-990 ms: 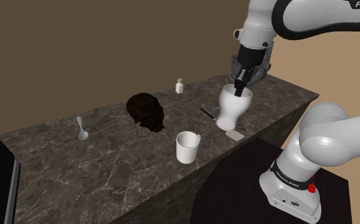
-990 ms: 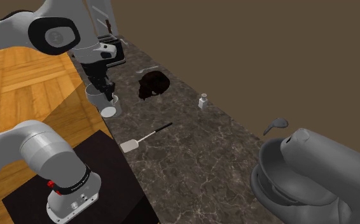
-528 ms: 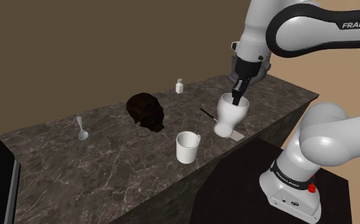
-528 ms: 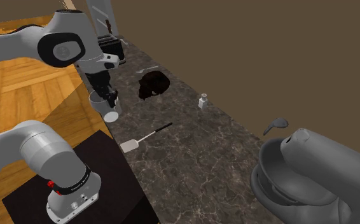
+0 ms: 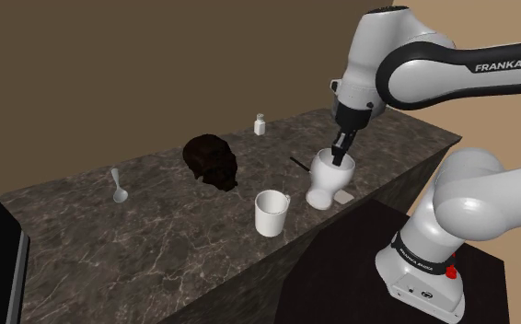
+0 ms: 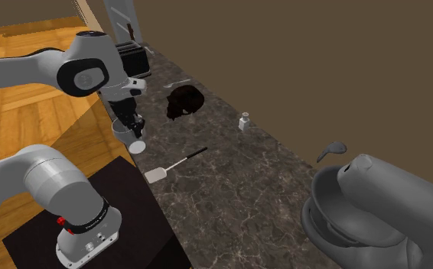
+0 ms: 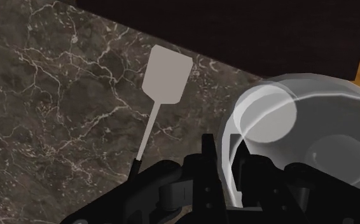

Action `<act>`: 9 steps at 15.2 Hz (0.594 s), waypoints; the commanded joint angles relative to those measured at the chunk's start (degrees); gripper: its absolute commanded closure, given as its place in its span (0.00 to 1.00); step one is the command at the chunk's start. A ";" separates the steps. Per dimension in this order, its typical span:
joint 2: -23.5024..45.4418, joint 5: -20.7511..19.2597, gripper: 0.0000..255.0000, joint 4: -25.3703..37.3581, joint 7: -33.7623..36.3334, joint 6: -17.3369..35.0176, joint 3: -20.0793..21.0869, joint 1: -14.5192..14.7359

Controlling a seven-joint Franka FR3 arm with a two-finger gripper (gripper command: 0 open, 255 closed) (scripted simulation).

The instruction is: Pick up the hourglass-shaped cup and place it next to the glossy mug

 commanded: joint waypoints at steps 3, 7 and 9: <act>0.84 0.13 1.00 -2.74 0.16 3.62 0.18 0.08; 1.86 0.26 1.00 -5.39 0.31 7.29 0.36 0.14; 2.53 0.32 1.00 -6.66 0.40 9.23 0.46 0.17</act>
